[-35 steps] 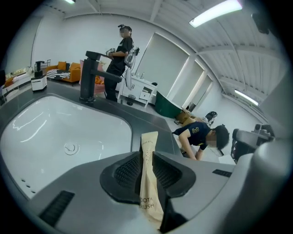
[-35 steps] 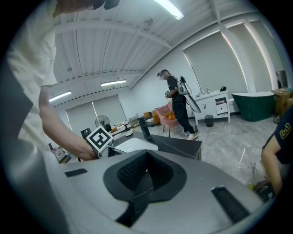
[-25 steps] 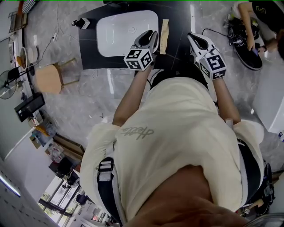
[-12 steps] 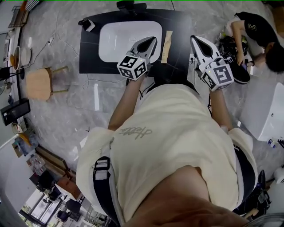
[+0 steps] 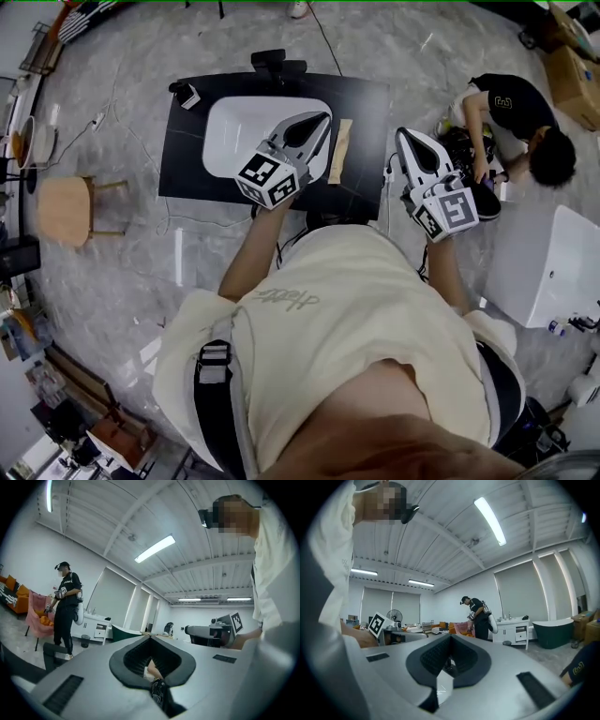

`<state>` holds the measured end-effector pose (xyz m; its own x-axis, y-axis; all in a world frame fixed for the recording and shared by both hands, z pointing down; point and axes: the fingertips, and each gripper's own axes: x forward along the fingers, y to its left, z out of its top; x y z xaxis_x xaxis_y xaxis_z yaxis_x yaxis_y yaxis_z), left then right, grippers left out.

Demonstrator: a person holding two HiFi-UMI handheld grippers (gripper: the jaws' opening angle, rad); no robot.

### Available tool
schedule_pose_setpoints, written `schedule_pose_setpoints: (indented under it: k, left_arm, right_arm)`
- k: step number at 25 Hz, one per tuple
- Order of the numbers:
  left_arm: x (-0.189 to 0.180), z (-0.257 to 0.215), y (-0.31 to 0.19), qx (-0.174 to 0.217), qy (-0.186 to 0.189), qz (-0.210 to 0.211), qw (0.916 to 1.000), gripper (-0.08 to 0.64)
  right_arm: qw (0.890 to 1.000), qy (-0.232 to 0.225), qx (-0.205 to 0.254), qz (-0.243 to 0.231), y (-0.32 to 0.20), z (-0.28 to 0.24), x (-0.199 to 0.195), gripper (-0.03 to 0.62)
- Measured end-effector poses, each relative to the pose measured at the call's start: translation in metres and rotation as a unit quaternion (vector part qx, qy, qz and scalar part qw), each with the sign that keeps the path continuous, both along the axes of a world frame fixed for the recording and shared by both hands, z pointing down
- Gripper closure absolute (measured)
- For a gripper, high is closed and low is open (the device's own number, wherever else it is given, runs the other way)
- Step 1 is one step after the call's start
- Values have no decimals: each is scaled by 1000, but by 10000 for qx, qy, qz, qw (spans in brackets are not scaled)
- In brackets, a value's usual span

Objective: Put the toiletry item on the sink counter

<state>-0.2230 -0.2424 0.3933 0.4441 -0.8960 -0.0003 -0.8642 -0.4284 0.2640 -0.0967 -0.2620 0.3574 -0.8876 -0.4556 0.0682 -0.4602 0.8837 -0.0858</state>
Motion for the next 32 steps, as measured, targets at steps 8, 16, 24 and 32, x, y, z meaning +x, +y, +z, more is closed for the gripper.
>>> schedule_pose_setpoints:
  k: [8, 16, 24, 32]
  left_arm:
    - [4, -34, 4, 256, -560, 7, 9981, 557]
    - [-25, -38, 3, 300, -449, -438, 9976, 557]
    - [-20, -20, 5, 76, -291, -294, 9991, 557]
    - [-28, -11, 13, -42, -299, -311, 9991, 556]
  right_arm:
    - [9999, 104, 18, -88, 10, -12, 1, 598]
    - [9999, 97, -50, -12, 10, -7, -3, 598]
    - [9997, 92, 103, 184, 3, -12, 2, 598]
    - [9999, 135, -77, 36, 5, 1, -10, 598]
